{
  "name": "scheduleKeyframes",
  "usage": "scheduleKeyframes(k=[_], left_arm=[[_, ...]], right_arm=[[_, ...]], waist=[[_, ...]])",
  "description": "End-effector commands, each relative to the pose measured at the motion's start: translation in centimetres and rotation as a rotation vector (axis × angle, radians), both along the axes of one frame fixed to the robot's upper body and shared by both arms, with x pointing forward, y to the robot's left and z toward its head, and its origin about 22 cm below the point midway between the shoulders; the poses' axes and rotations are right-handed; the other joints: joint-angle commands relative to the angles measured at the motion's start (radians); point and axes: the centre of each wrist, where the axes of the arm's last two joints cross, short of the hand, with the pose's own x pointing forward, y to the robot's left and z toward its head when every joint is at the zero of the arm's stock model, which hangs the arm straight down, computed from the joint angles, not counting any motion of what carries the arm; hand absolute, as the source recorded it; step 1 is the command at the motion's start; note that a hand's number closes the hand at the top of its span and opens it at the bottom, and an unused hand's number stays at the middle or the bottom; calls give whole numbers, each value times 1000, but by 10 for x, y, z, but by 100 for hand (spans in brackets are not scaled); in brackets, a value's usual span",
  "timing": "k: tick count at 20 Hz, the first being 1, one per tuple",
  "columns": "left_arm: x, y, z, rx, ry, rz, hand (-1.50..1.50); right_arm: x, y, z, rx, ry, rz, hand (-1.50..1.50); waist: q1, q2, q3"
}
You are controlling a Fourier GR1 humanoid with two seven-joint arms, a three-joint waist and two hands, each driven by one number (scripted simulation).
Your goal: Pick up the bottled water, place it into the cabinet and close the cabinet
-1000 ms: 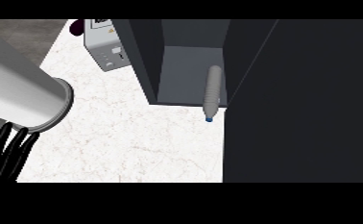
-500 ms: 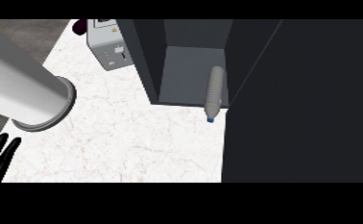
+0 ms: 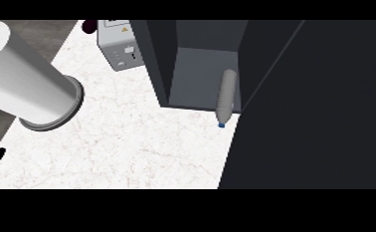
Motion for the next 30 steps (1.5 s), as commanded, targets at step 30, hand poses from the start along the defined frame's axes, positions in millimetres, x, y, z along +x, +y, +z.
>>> scheduleKeyframes(k=[30], left_arm=[[-76,89,7,-21,-49,42,-150]], right_arm=[[141,190,91,-167,219,186,150]], waist=[[-26,40,23]])
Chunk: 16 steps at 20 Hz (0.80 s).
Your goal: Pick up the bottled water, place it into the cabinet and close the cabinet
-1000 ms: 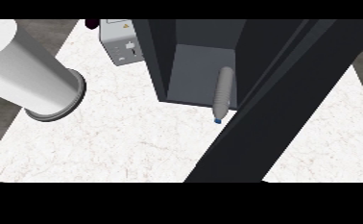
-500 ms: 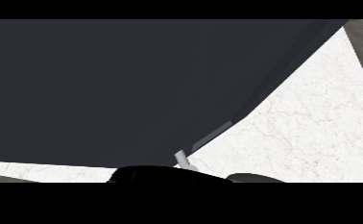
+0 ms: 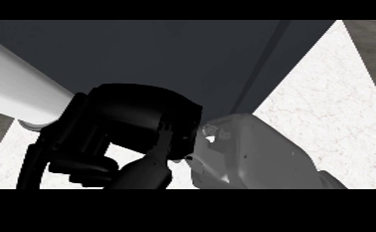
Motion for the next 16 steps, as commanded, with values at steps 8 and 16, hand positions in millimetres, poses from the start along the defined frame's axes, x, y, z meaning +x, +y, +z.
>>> scheduleKeyframes(k=[8,16], left_arm=[[-20,15,5,-6,-30,28,-150],[-31,4,4,-14,-9,7,-150]], right_arm=[[83,-45,-42,4,116,-124,150],[109,-66,-76,36,24,-260,150]], waist=[[-42,5,1],[-42,3,2]])
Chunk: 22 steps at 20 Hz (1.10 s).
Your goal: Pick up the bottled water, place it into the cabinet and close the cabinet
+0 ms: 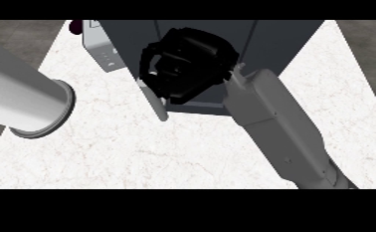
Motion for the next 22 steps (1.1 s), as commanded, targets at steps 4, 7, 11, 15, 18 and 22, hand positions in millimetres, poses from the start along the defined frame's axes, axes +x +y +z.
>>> scheduleKeyframes(k=[4,7,11,15,18,22], left_arm=[[-3,8,-6,-21,-24,-28,-150],[-2,-5,-2,-15,-17,-51,-150],[5,2,-2,-20,-26,-57,-150],[10,-1,-4,-14,-14,-45,-150],[10,-9,-2,-16,-28,-75,-150],[14,-14,-10,-29,-24,-88,-150]], right_arm=[[33,-9,19,16,-135,-97,150],[42,-15,19,17,-166,-128,150],[49,-21,27,63,-229,-197,-150],[45,-5,57,64,-298,-247,-150],[50,-17,61,68,-290,-302,-150],[45,-7,65,79,-295,-302,-150]], waist=[[1,3,-1],[8,4,0],[12,8,-1],[10,6,-1],[16,5,0],[5,3,-1]])
